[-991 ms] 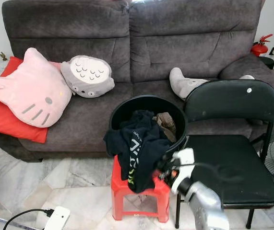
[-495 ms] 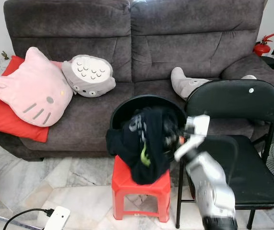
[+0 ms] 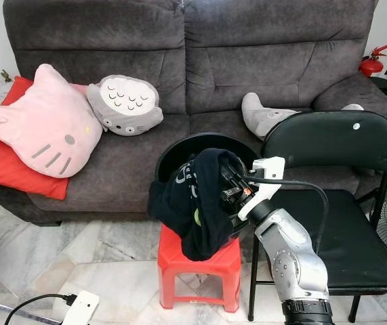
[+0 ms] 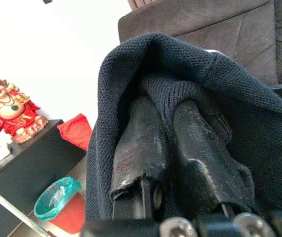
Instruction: Hang hanger
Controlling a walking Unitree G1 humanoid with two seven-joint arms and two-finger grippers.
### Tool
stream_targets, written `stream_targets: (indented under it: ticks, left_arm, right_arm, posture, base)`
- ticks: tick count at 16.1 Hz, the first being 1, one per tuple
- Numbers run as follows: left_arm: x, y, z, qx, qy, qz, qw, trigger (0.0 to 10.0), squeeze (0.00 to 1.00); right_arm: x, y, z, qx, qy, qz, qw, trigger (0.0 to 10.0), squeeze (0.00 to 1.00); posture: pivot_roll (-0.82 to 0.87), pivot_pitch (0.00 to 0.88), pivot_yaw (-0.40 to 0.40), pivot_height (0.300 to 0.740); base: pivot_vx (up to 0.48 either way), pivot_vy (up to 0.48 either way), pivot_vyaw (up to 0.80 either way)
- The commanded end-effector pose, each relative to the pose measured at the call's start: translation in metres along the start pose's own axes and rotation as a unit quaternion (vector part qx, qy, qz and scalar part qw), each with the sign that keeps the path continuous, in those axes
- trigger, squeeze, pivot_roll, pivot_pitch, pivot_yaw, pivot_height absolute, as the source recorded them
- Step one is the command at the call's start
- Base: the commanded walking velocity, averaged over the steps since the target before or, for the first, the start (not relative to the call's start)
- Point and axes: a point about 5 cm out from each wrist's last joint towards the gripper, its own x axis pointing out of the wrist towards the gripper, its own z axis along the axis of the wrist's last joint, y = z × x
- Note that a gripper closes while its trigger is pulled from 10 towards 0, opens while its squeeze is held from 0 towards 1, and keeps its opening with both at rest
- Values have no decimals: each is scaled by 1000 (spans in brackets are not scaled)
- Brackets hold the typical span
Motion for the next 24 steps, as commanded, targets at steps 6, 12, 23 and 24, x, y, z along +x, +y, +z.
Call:
stream_targets:
  ticks: [6, 12, 23, 24]
  left_arm:
    - [-1, 3, -2, 12, 11, 2, 1000, 10000, 0]
    - [0, 2, -3, 13, 13, -4, 1000, 10000, 0]
    - [0, 1, -3, 13, 14, -5, 1000, 10000, 0]
    - [0, 0, -3, 12, 13, -6, 1000, 10000, 0]
  right_arm:
    - [1, 2, 5, -9, -8, 4, 1000, 0, 0]
    - [-23, -43, -18, 53, 25, -314, 948, 0, 0]
    - [-23, -9, -34, 45, 66, -206, 975, 0, 0]
    - [-26, -7, -35, 26, 85, -187, 978, 0, 0]
  posture:
    - [-45, 0, 57, 740]
    - [-57, 0, 52, 740]
    - [-59, 0, 46, 740]
    - [-61, 0, 45, 740]
  base:
    - [0, 0, 0]
    - [0, 0, 0]
    - [0, 0, 0]
    - [0, 0, 0]
